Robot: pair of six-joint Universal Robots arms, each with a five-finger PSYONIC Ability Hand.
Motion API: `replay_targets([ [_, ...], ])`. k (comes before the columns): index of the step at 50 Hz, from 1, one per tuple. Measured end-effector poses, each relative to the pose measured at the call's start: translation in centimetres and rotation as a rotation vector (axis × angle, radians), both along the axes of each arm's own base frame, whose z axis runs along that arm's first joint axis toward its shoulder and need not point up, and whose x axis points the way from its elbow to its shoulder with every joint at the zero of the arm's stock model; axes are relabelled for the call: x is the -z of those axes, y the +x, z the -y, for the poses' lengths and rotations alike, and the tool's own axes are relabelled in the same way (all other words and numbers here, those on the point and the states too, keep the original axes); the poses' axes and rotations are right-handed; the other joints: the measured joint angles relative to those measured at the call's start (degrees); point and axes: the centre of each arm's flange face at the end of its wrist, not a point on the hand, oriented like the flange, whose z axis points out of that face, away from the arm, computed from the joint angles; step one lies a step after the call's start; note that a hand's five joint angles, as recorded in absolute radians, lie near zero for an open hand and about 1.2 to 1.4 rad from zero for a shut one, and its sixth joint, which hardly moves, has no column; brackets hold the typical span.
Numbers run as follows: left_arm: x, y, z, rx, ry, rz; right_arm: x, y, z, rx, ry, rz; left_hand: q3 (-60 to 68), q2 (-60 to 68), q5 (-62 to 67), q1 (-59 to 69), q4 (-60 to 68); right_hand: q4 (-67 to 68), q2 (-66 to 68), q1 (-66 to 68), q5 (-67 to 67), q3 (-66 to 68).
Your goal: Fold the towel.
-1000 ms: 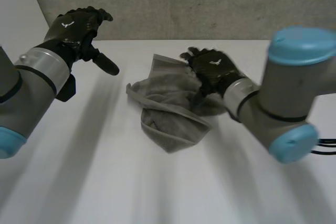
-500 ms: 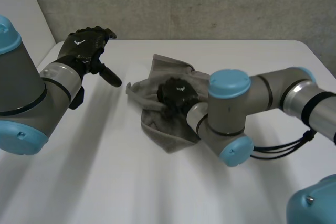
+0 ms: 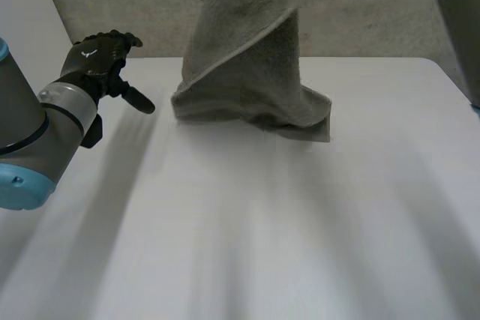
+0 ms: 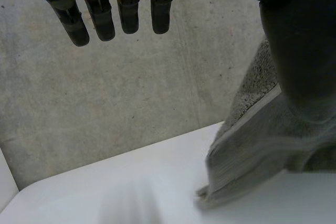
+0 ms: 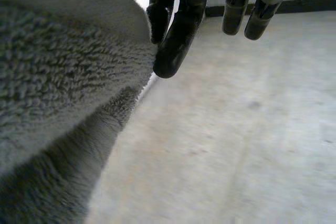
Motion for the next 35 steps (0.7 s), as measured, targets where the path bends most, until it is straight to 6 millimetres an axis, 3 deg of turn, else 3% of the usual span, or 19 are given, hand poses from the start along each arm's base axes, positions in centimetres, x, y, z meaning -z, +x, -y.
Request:
replay_targets([
  [2,0.0,-0.1,-0.1,0.004,0.001,0.001,1.3,-0.7,1.5,0.052,0.037,-0.007,0.0,0.0,0.0,0.0,0.0,0.0,0.0,0.0,0.22,0.0],
  [6,0.2,-0.4,-0.4,0.017,0.007,0.006,5.8,-2.6,6.2,0.187,0.177,-0.061,0.0,0.0,0.0,0.0,0.0,0.0,0.0,0.01,0.22,0.0],
  [8,0.5,-0.7,-0.6,0.026,0.013,0.009,8.4,-4.1,8.9,0.269,0.261,-0.096,0.0,0.0,0.0,0.0,0.0,0.0,0.03,0.02,0.22,0.0],
  [13,1.3,-1.5,-1.1,0.055,0.034,0.018,12.4,-7.6,13.7,0.433,0.392,-0.15,0.0,0.0,0.0,0.0,0.0,0.0,0.0,0.05,0.22,0.0],
  [16,2.1,-2.2,-1.5,0.089,0.055,0.026,14.8,-9.8,16.1,0.527,0.457,-0.194,0.0,0.0,0.0,0.0,0.0,0.0,-7.58,-5.4,-6.68,0.0],
  [19,3.2,-3.2,-2.1,0.138,0.084,0.038,17.4,-11.5,17.7,0.601,0.527,-0.264,0.0,0.0,0.03,0.0,0.0,0.0,-23.83,-22.16,-24.05,0.0],
  [23,4.8,-4.4,-2.8,0.208,0.126,0.055,20.7,-12.1,17.9,0.634,0.638,-0.403,0.0,0.0,0.04,0.0,0.0,0.0,-47.77,-46.62,-50.92,0.0],
  [26,5.5,-4.8,-3.2,0.235,0.145,0.066,22.2,-12.0,17.0,0.623,0.701,-0.476,0.0,0.0,0.0,0.0,0.0,0.0,-59.71,-58.15,-62.5,0.0],
  [29,6.2,-5.2,-3.6,0.256,0.157,0.091,23.3,-11.7,15.5,0.601,0.749,-0.538,0.0,0.0,0.01,0.0,0.0,0.0,-70.44,-68.05,-62.82,0.0],
  [35,7.3,-5.9,-4.8,0.295,0.14,0.201,23.8,-10.6,10.8,0.516,0.755,-0.663,0.0,0.0,0.0,0.0,0.0,0.0,-71.46,-68.36,-62.82,0.0],
])
